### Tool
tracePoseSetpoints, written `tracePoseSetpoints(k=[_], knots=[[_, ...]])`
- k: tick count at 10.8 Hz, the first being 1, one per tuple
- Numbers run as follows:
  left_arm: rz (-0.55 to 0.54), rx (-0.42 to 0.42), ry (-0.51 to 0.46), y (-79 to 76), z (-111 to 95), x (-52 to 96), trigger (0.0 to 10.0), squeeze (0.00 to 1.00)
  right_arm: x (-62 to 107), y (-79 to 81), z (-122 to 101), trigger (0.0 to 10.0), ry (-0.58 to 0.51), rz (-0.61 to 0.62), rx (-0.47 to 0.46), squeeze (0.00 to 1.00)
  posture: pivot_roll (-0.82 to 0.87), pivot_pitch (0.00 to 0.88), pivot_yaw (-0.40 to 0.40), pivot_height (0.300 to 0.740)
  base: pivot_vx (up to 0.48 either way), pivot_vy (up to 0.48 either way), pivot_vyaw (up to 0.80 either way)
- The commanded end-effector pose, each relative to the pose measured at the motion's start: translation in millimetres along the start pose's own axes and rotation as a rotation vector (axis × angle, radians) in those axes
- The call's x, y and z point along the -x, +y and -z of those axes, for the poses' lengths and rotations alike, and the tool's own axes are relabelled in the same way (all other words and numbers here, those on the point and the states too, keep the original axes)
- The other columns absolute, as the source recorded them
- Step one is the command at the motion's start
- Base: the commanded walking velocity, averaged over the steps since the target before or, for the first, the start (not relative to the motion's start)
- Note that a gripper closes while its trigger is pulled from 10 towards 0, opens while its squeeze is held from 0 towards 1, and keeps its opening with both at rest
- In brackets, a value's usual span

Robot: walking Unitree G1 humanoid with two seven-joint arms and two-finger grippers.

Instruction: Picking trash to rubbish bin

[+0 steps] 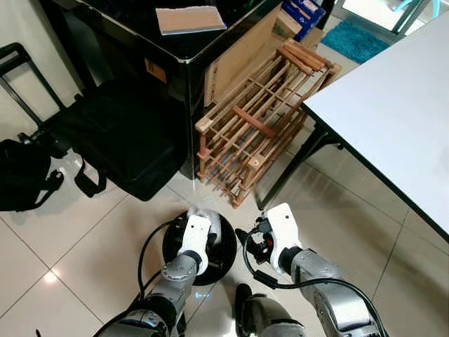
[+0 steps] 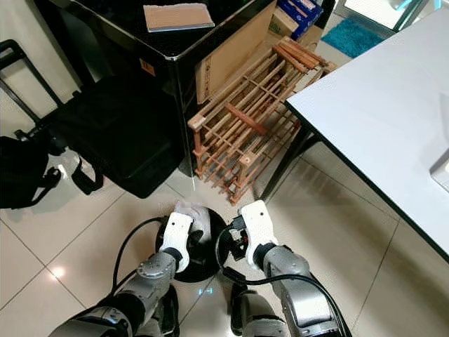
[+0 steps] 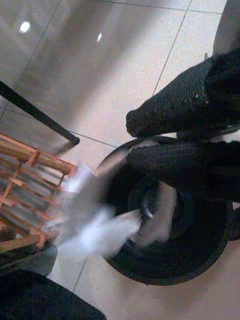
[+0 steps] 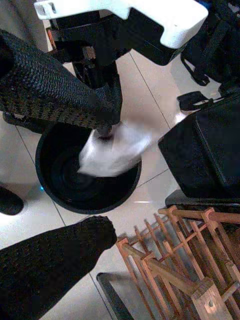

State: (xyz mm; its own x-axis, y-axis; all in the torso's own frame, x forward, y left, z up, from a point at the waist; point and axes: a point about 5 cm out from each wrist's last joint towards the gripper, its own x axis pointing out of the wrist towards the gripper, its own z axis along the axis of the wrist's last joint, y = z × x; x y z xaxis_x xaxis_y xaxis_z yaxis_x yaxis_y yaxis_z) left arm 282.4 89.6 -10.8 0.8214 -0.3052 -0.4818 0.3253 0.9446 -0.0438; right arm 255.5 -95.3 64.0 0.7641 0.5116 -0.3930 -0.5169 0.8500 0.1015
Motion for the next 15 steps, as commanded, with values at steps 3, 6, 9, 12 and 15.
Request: tracePoseSetpoints(k=[3,6,9,12,15], knots=[[0.013,0.001,0.043,-5.6,11,2.2,10.0,1.0,2.5,-0.5,6,10.0,0.022,0.014,-0.021,0.0,-0.11,0.311,-0.057,0.74,0.0,0.0,0.0],[-0.015,-0.018,0.013,-0.3,3,0.4,10.0,0.0,-1.7,-5.3,3,10.0,0.003,0.04,-0.021,0.0,-0.1,0.293,-0.049,0.74,0.0,0.0,0.0],[-0.063,-0.049,-0.161,16.7,-28,0.0,10.0,0.0,-14.2,-23.9,-29,10.0,-0.121,0.137,-0.013,0.0,-0.07,0.222,-0.007,0.74,0.0,0.0,0.0],[-0.171,-0.061,-0.397,38.0,-72,6.7,10.0,0.0,-14.8,-49.2,-76,10.0,-0.325,0.301,0.006,0.0,-0.06,0.146,0.033,0.74,0.0,0.0,0.0],[-0.219,-0.075,-0.629,55.4,-137,20.4,10.0,0.0,-0.1,-75.5,-105,10.0,-0.503,0.473,-0.017,0.0,-0.05,0.117,0.047,0.74,0.0,0.0,0.0]])
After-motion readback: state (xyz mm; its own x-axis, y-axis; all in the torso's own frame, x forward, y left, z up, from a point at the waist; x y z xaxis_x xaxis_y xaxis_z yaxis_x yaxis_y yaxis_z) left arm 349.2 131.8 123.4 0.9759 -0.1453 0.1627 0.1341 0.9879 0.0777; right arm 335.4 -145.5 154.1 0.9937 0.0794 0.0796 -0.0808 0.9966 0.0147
